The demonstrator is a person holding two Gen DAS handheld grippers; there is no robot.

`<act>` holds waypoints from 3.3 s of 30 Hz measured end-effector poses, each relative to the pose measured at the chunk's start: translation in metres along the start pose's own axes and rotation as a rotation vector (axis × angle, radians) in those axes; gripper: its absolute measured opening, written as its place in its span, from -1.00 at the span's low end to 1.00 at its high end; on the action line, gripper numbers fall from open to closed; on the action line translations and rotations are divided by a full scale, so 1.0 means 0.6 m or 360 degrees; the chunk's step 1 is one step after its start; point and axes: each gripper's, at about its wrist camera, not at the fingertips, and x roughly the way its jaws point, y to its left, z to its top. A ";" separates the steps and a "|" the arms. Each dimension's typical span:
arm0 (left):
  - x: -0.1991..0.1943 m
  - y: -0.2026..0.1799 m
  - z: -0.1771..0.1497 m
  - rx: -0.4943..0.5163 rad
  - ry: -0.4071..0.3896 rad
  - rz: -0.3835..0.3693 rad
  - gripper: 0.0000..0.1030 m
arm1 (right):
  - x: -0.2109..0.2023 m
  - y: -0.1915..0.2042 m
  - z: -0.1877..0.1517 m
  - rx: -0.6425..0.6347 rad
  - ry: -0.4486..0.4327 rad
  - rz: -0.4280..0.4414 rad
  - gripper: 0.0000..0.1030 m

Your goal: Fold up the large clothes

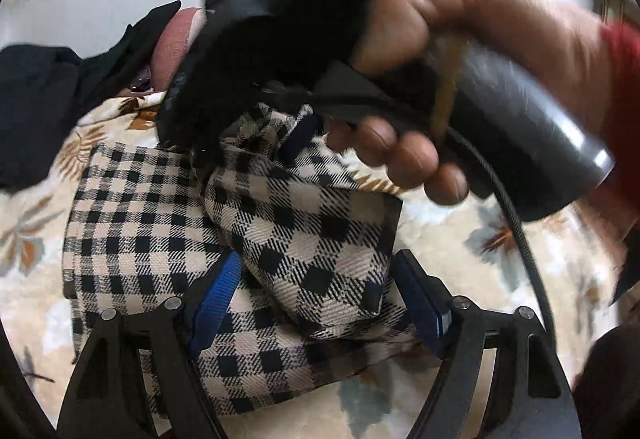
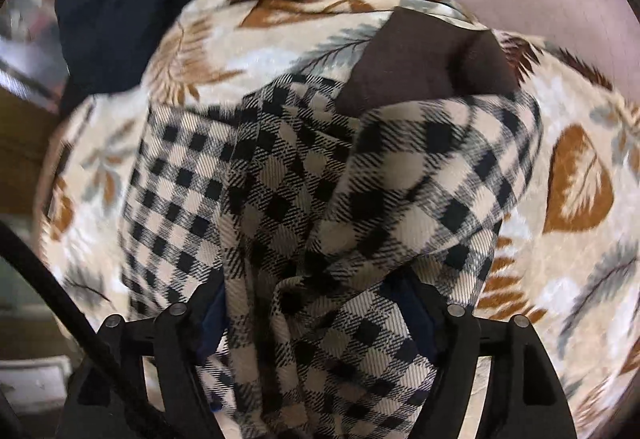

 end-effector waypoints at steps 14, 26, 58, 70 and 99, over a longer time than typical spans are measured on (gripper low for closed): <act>0.040 -0.046 -0.008 0.0169 0.0040 0.0179 -0.14 | 0.015 0.021 0.016 0.0004 0.0056 -0.0182 0.53; -0.023 -0.033 0.000 0.0043 -0.0071 0.0172 -0.83 | -0.080 0.048 -0.013 -0.0068 -0.0128 -0.0325 -0.76; -0.081 0.108 -0.030 -0.0199 0.0004 0.0355 -0.83 | -0.006 0.224 0.030 -0.0249 -0.0083 -0.0232 -0.77; -0.097 0.152 -0.044 -0.0262 0.0124 0.0301 -0.74 | 0.040 0.243 0.038 -0.0261 -0.0028 -0.0217 -0.77; -0.194 0.396 -0.058 -0.0922 0.0115 0.0364 -0.31 | -0.037 0.326 0.025 -0.0382 -0.0226 0.0073 -0.59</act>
